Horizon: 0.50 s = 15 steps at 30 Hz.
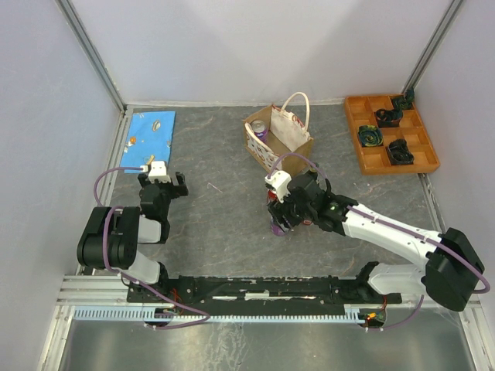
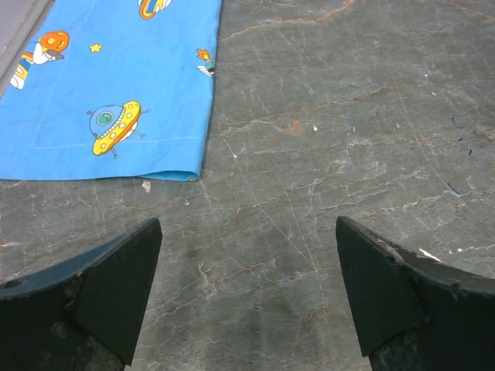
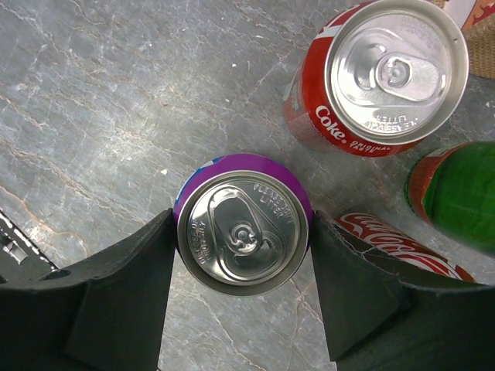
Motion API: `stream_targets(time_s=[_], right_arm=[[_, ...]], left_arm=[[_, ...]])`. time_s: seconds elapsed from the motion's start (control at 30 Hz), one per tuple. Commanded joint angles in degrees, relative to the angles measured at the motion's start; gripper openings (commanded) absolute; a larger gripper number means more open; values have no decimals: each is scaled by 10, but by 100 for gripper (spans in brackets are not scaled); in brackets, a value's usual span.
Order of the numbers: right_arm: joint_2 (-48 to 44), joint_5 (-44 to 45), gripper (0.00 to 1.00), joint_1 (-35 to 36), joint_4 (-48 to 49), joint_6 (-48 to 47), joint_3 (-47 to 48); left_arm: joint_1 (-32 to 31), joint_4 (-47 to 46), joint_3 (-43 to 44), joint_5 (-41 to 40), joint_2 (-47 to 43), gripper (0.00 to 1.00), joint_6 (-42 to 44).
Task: Take the beverage out of the canvas bag
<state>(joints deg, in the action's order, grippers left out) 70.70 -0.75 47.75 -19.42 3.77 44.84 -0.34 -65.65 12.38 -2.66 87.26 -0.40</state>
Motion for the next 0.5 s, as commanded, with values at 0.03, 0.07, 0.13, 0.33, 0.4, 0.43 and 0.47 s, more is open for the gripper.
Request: stream_targets(time_s=[0.03,0.07,0.13,0.33,0.4,0.43,0.47], right_arm=[[1,29,63,2,33,-1,16],[-1,33,72,2,31,-1,17],[-7,47,98,2,27,-3,24],[-10,52,99,2,-5,-16,66],[-13,54,99,2,-17,-20,89],[-15,56,99,1,-21,-23,101],[-18,60,99,1,-24,-25,113]], left_arm=[[2,-18,12,2,-1,99,-6],[2,-18,12,2,-2,99,-6],[2,-18,12,2,-1,99,-6],[1,-18,12,2,-2,99,-6],[2,-18,12,1,-1,99,-6],[2,-18,12,2,-2,99,-5],[1,-18,12,2,-1,99,-6]])
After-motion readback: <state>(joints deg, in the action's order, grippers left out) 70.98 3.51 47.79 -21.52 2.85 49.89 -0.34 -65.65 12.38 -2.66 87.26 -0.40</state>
